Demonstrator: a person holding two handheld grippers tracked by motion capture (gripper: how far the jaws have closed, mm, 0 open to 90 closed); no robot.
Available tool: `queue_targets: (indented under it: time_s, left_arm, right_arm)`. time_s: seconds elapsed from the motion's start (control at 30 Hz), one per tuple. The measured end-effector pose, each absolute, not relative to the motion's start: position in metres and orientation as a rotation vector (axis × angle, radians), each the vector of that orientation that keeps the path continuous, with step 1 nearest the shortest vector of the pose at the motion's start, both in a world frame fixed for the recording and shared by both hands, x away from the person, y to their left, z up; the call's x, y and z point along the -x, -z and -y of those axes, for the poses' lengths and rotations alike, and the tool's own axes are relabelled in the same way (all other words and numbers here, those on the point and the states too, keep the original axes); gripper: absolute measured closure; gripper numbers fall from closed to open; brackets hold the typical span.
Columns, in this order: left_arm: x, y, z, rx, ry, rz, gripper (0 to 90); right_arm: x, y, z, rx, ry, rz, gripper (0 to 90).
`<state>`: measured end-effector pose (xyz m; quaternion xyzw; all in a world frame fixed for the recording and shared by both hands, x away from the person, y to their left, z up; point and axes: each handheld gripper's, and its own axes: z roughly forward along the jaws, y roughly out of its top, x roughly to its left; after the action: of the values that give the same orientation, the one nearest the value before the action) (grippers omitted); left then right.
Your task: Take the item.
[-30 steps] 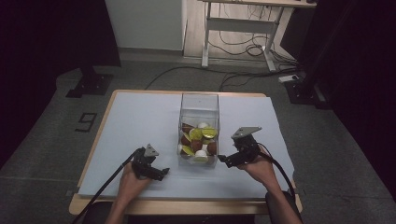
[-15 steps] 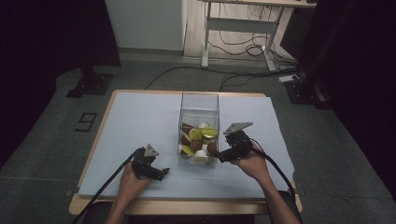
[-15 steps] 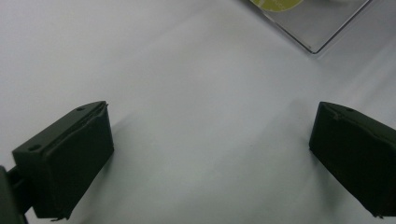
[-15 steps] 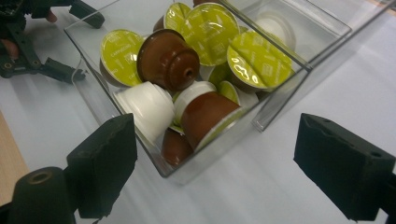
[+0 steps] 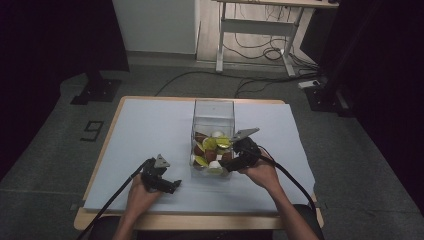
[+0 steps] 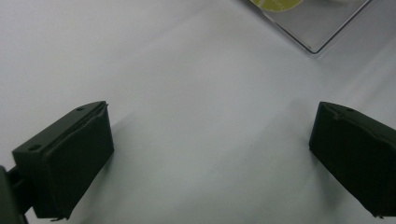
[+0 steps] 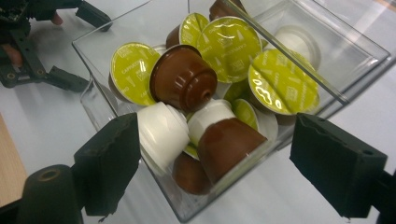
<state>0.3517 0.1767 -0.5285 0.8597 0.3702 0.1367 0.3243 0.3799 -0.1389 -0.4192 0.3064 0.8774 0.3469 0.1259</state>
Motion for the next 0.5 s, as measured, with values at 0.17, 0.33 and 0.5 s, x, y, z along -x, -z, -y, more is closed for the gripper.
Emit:
queue_targets:
  time_s: [0.17, 0.33, 0.5]
  left_arm:
    - [-0.352, 0.529, -0.177, -2.255, -0.358, -0.971, 0.0]
    - [-0.352, 0.529, -0.177, -2.255, -0.358, -0.971, 0.0]
    - [-0.352, 0.529, -0.177, -2.255, -0.358, -0.971, 0.0]
  right_arm:
    - [-0.384, 0.421, 0.13, -0.89, -1.004, -2.572, 19.8]
    - [-0.388, 0.42, 0.122, -0.898, -1.004, -2.587, 22.5]
    - [-0.391, 0.422, 0.113, -0.89, -0.996, -2.597, 26.1]
